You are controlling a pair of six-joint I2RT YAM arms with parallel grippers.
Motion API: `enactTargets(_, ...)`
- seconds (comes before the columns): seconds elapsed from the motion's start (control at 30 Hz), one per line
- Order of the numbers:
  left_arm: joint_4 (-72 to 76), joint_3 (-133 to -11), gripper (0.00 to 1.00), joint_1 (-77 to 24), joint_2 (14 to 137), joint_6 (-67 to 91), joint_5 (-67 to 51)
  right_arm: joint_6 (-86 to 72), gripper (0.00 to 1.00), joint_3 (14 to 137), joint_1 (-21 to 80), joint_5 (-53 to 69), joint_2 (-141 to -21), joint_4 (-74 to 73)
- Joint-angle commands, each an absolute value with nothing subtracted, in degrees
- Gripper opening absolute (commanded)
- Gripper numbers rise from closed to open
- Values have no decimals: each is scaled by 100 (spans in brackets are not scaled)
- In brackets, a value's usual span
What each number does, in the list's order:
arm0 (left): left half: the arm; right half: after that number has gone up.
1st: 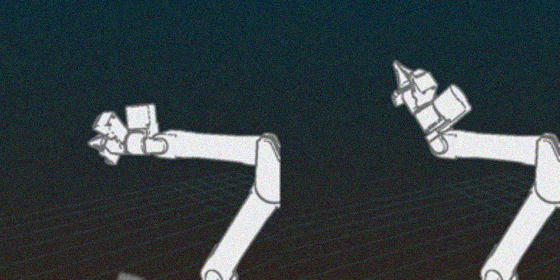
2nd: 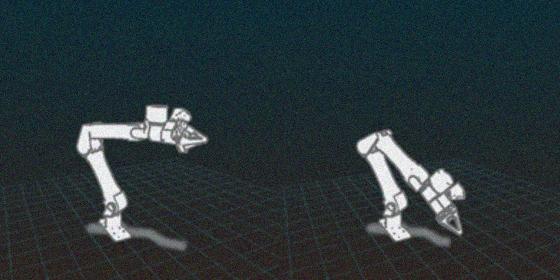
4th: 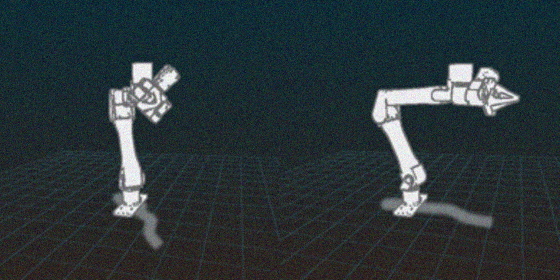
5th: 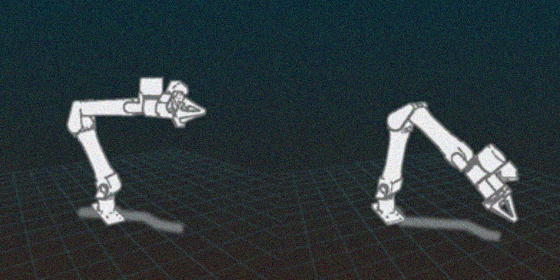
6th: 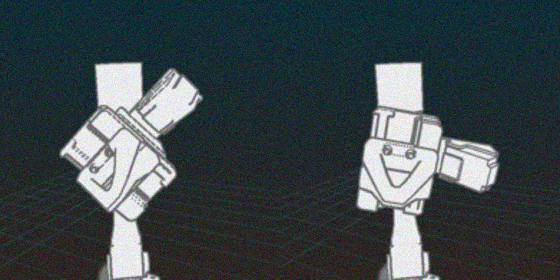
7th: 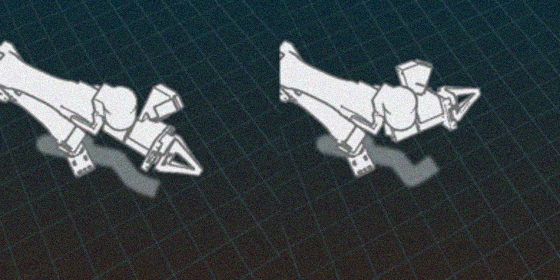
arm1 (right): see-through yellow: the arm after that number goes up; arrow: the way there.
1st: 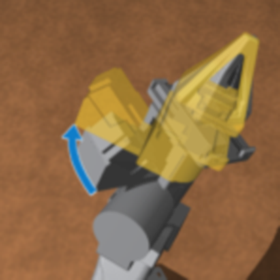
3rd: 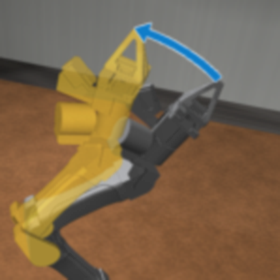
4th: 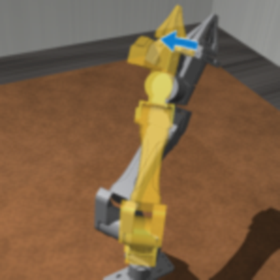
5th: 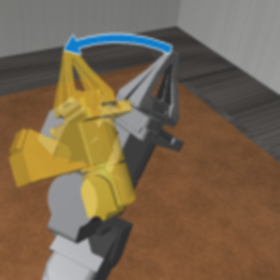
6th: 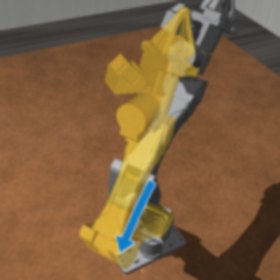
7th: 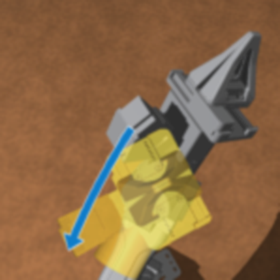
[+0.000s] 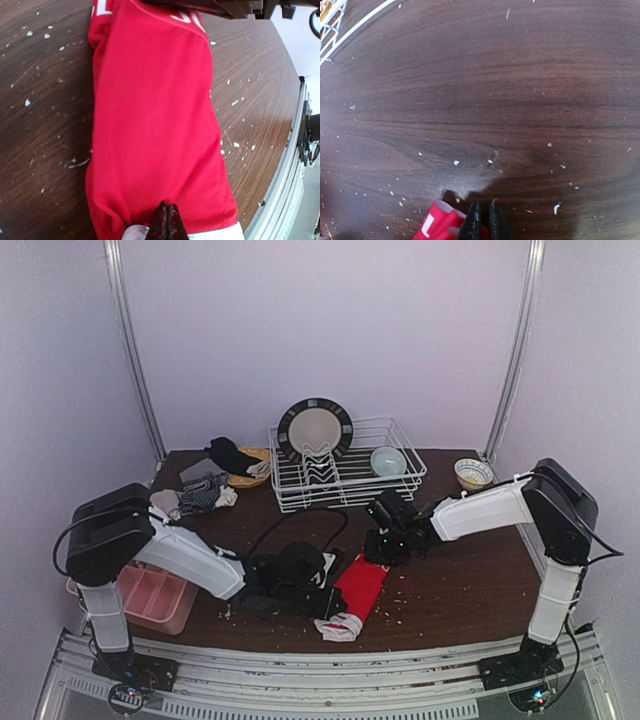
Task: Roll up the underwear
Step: Smooth out the underwear at the center of the board, then rotate the underwear at the center of the board.
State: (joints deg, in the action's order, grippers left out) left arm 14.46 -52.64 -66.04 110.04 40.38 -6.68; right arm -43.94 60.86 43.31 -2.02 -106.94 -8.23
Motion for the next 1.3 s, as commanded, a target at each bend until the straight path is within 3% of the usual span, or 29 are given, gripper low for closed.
enactTargets(0.0, 678, -5036, 0, -6581, 10953, 4005, -646, -4454, 8, 5868, 4323, -123, -10827, -962)
enactTargets(0.33, -229, -6185, 0, -6050, 11512, 3199, -1038, -4889, 10, 4121, 4379, -136, -9393, -557)
enactTargets(0.57, -1242, -7894, 1, -5711, 12382, 1783, -1618, -5191, 15, 3173, 4911, -380, -8034, -881)
enactTargets(0.67, -2072, -8995, 18, -5687, 12828, 1235, -1599, -5221, 26, 3082, 5013, -639, -7439, -1426)
enactTargets(0.8, -2489, -9264, 52, -5680, 12497, 1028, -1458, -4889, 44, 3304, 5036, -1325, -6514, -2421)
enactTargets(0.93, -2559, -8969, 68, -5691, 11751, 1061, -1433, -4417, 52, 3650, 5020, -1481, -6193, -2623)
enactTargets(1.07, -2450, -8322, 69, -5745, 10912, 1560, -1188, -4063, 52, 4175, 4750, -1105, -6826, -2252)
enactTargets(1.27, -1380, -6710, 51, -5785, 10213, 2902, -802, -3900, 45, 4631, 4289, -267, -8042, -1244)
